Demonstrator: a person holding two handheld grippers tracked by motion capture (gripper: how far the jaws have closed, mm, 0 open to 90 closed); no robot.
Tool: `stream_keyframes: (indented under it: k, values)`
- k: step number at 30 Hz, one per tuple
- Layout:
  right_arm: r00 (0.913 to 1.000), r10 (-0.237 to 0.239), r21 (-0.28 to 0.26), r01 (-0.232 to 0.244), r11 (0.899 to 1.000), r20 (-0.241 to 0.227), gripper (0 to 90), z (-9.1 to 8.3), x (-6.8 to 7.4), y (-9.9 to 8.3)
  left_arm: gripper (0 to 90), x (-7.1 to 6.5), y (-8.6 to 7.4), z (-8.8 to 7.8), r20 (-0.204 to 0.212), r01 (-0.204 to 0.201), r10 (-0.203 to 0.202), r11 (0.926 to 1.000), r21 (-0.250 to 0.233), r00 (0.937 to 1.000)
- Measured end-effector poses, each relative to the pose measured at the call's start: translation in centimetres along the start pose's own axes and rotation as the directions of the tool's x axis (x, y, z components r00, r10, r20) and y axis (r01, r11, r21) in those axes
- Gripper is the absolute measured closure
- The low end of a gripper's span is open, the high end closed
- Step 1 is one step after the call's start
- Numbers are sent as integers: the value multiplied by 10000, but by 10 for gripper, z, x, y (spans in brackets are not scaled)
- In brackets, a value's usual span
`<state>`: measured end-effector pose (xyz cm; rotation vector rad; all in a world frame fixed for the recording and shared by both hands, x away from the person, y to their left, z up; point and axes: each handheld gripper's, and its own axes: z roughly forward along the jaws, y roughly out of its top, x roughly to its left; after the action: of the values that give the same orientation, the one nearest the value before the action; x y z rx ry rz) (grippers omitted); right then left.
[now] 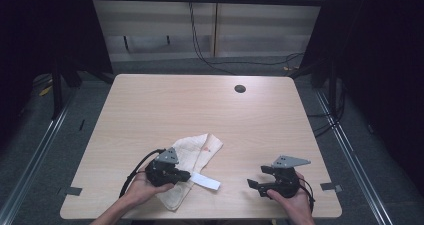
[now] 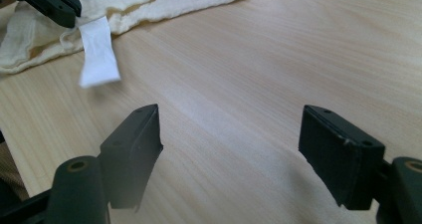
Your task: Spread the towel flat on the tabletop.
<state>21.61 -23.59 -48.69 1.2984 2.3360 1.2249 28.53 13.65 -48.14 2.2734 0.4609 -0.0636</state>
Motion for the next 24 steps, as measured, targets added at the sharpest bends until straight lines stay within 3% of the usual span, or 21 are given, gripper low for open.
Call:
stream_keyframes:
  k: [4, 11, 15, 19, 24]
  values:
    - [10000, -21, -1, 21, 10000, 9, 237, 0, 0, 0, 851, 2, 3, -8, -44, 220, -221, 9993, -312, 9997]
    - [9991, 110, -74, -113, 9999, -421, 256, -3, 0, 2, 855, 9, 3, -30, -240, 357, -381, 9949, -938, 9990]
    - [9995, -175, -95, 173, 9998, -260, 251, -3, 1, 9, 858, 13, 0, -44, -465, 716, -779, 9897, -1243, 9959]
    - [9976, -481, 37, 484, 9988, -494, 251, 1, 4, 15, 857, 14, -1, -54, -595, 781, -870, 9874, -1377, 9944]
    - [9949, -858, -143, 851, 9963, -526, 348, 10, 6, 29, 857, 20, -5, -67, -774, 934, -1081, 9805, -1728, 9911]
